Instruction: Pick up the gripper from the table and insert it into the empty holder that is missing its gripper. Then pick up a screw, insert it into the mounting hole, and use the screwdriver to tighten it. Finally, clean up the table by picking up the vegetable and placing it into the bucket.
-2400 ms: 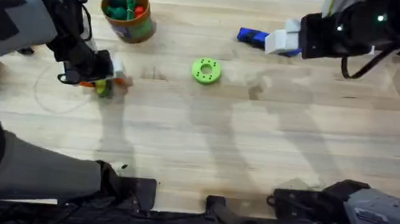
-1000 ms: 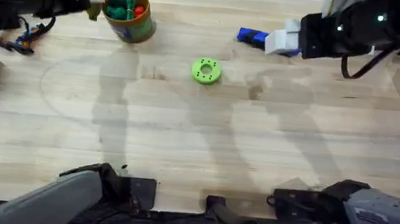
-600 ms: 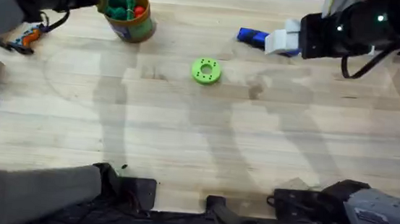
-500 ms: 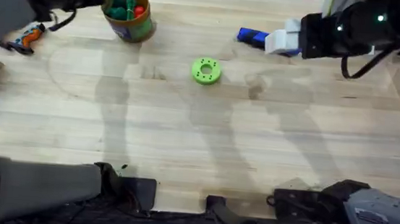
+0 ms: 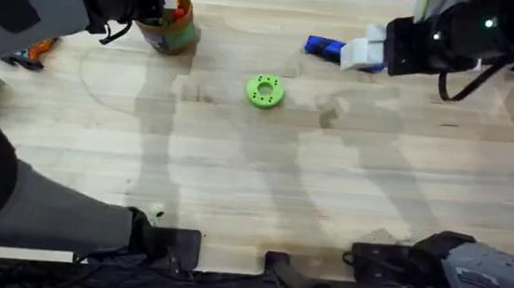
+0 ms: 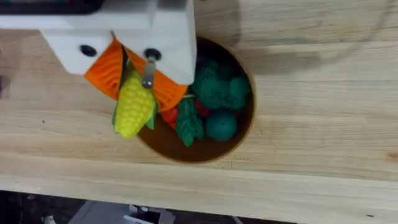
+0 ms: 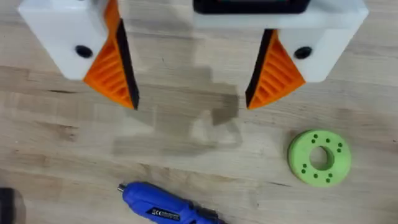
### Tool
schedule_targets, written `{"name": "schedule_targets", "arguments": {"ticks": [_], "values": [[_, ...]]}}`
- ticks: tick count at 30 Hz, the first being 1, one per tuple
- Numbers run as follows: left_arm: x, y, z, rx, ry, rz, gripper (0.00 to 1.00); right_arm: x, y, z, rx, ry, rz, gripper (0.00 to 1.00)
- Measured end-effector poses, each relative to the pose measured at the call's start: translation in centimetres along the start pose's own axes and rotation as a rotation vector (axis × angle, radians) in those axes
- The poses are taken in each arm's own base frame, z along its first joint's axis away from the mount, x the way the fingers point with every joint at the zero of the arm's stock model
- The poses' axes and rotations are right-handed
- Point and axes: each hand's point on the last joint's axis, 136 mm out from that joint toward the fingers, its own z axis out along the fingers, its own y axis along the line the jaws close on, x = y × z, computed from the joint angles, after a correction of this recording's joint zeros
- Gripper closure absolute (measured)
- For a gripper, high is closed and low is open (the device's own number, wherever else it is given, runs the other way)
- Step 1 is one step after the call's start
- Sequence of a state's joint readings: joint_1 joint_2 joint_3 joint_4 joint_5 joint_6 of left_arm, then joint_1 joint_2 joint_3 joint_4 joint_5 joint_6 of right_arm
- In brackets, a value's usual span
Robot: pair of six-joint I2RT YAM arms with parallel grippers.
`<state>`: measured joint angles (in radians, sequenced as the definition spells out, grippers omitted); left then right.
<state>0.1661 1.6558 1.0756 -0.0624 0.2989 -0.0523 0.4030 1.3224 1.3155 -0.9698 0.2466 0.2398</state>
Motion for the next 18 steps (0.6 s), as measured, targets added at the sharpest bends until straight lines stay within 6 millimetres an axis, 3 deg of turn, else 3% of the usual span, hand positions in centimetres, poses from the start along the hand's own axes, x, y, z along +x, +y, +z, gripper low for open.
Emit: {"name": "schedule_targets", "arguments": {"ticks": [6,9,13,15,16,18], "values": [[0.01,0.04,0.0,-0.003,0.0,0.001,0.958,0.0,0.0,0.0,0.0,0.0,0.0,0.009],[0.04,0.2,0.0,-0.011,0.002,0.004,0.773,-0.01,0.0,0.0,0.0,0.0,0.0,0.009],[0.06,0.27,0.0,-0.016,0.002,0.008,0.274,0.0,0.0,0.0,0.0,0.0,0.0,0.009],[0.06,0.34,0.0,-0.019,0.002,0.007,0.087,0.0,0.0,0.0,0.0,0.0,0.0,0.009],[0.06,0.35,0.0,-0.02,0.002,0.006,0.028,0.0,0.0,0.0,0.0,0.0,0.0,0.009],[0.06,0.4,0.0,-0.023,0.002,0.007,0.005,0.0,0.0,0.0,0.0,0.0,0.0,0.009]]}}
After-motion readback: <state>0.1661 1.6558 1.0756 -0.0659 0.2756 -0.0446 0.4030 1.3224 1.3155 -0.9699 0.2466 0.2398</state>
